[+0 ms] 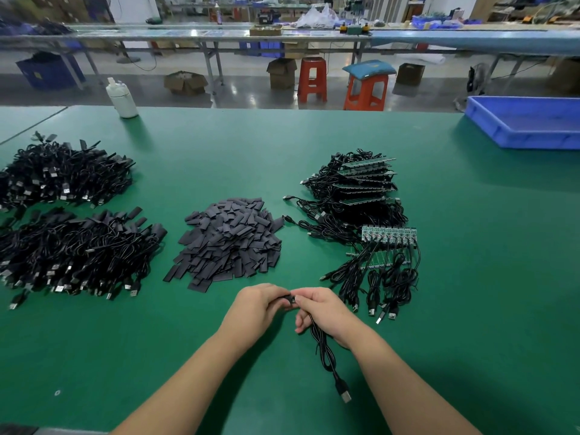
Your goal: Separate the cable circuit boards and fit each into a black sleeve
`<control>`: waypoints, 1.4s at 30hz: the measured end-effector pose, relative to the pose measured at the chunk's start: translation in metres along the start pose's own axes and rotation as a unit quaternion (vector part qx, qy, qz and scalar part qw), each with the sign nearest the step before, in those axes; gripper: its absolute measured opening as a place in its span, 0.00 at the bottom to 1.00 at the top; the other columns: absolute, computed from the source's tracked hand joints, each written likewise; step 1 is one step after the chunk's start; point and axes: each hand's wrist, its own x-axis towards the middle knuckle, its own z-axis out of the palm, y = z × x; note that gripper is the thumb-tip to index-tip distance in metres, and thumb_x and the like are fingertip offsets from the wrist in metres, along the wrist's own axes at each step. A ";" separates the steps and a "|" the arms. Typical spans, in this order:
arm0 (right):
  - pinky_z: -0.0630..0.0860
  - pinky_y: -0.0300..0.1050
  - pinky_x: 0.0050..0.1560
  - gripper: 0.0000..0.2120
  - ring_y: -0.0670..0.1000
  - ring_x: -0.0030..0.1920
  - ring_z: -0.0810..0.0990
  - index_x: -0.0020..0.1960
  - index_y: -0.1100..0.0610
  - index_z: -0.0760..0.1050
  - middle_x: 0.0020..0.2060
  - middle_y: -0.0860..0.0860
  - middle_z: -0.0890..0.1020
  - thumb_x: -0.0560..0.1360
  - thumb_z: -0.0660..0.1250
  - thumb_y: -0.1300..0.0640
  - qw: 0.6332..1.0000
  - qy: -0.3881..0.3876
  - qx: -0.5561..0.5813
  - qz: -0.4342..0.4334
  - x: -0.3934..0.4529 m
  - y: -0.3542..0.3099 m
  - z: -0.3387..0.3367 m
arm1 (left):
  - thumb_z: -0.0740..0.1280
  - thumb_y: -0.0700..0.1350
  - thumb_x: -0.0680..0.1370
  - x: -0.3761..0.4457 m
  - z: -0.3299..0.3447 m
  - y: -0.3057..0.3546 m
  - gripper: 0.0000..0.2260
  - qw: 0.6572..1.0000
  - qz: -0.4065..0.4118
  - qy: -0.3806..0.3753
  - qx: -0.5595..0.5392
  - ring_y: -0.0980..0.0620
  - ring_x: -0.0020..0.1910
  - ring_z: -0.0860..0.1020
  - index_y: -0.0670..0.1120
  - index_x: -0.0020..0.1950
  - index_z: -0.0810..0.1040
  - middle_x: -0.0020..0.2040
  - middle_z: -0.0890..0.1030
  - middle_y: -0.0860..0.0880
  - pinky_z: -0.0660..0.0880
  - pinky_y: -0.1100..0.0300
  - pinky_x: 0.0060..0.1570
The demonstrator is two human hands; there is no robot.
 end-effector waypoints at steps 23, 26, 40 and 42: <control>0.82 0.43 0.43 0.18 0.50 0.37 0.85 0.71 0.55 0.71 0.34 0.46 0.85 0.84 0.53 0.63 0.999 -0.006 -0.050 -0.012 0.002 0.002 0.004 | 0.63 0.39 0.77 0.007 0.021 0.003 0.15 0.971 0.007 -0.109 0.211 0.48 0.54 0.76 0.47 0.64 0.71 0.59 0.73 0.50 0.74 0.56 0.50; 0.83 0.45 0.41 0.16 0.51 0.35 0.83 0.67 0.57 0.74 0.46 0.48 0.85 0.83 0.54 0.64 1.000 0.008 -0.028 -0.004 0.002 -0.001 0.008 | 0.65 0.40 0.78 0.007 0.019 0.000 0.15 0.989 -0.012 -0.053 0.135 0.47 0.52 0.78 0.47 0.64 0.71 0.67 0.68 0.51 0.75 0.54 0.48; 0.80 0.48 0.56 0.08 0.57 0.53 0.84 0.57 0.64 0.73 0.50 0.61 0.85 0.84 0.55 0.65 0.916 0.079 0.391 -0.054 0.010 -0.042 0.023 | 0.66 0.37 0.80 -0.013 0.014 0.020 0.05 0.852 -0.254 -0.060 -0.454 0.44 0.42 0.83 0.38 0.54 0.78 0.43 0.84 0.42 0.80 0.57 0.41; 0.77 0.47 0.62 0.09 0.54 0.58 0.82 0.60 0.62 0.75 0.54 0.57 0.85 0.82 0.59 0.64 0.948 0.083 0.303 -0.059 0.012 -0.047 0.025 | 0.67 0.35 0.79 -0.011 0.004 0.019 0.05 0.858 -0.257 -0.040 -0.444 0.44 0.41 0.84 0.37 0.54 0.78 0.42 0.84 0.41 0.80 0.58 0.39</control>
